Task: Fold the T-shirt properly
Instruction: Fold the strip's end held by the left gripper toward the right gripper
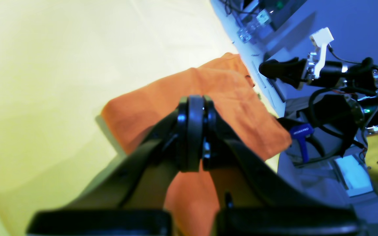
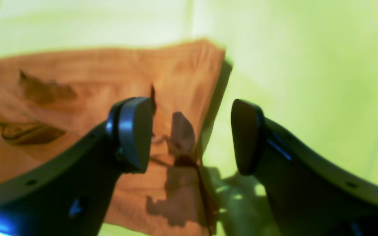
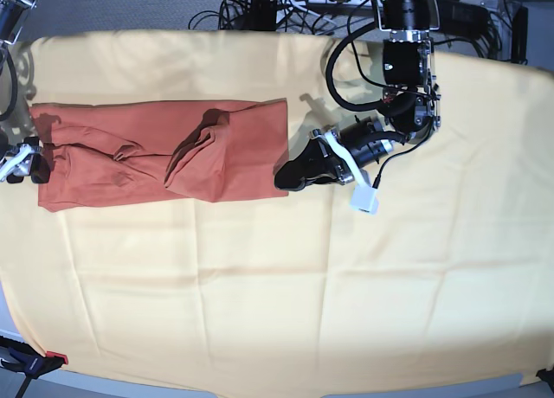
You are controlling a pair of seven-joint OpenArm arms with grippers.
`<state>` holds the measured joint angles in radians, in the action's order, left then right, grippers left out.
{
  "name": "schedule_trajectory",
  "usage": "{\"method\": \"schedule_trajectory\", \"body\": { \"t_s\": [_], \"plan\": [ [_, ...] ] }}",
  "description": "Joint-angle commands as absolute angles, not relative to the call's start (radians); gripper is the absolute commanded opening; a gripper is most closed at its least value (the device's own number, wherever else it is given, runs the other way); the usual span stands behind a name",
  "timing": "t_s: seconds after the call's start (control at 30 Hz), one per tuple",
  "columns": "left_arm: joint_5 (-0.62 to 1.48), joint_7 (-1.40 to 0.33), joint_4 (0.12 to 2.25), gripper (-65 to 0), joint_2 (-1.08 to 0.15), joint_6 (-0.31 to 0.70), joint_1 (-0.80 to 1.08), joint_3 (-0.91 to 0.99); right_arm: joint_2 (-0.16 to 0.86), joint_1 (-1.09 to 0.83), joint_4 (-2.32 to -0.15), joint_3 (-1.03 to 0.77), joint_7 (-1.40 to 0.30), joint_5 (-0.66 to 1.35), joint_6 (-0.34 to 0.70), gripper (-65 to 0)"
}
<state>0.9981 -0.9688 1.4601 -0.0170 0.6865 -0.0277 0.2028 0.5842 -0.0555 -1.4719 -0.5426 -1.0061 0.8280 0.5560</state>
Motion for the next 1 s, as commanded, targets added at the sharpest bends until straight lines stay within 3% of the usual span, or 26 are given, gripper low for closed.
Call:
{"method": "schedule_trajectory", "body": {
  "t_s": [0.0, 0.17, 0.33, 0.57, 0.7, 0.8, 0.97],
  "plan": [
    [1.022, -0.952, 1.479, -65.0, -0.028, 0.698, -0.044, 0.2, 0.609, -0.042, -1.456, -0.552, -0.988, 0.842, 0.561, -22.5],
    [1.023, -0.971, 1.479, -65.0, -0.067, 0.698, -0.044, 0.2, 0.61, -0.038, -1.257, -0.552, -1.0, 0.954, 0.667, -21.3],
    [1.023, -0.973, 1.479, -65.0, -0.072, 0.698, -0.044, 0.2, 0.609, -0.039, -1.135, -0.551, -1.079, 1.12, 0.698, -21.3],
    [1.03, -0.973, 1.479, -65.0, -0.07, 0.698, -0.044, 0.2, 0.594, -0.038, -1.123, -0.543, -1.216, 1.282, 0.698, -23.0],
    [1.03, -0.973, 1.479, -65.0, -0.07, 0.698, -0.044, 0.2, 0.596, -0.038, -1.123, -0.543, -1.227, 1.312, 0.698, -41.5],
    [1.041, -0.974, 1.479, -65.0, -0.07, 0.698, -0.045, 0.2, 0.599, -0.033, -1.124, -0.543, -1.225, 1.309, 0.698, -63.0],
    [1.091, -0.974, 1.479, -65.0, -0.07, 0.698, -0.046, 0.2, 0.621, -0.033, -1.135, -0.543, -1.189, 1.309, 0.698, -65.0]
  ]
}}
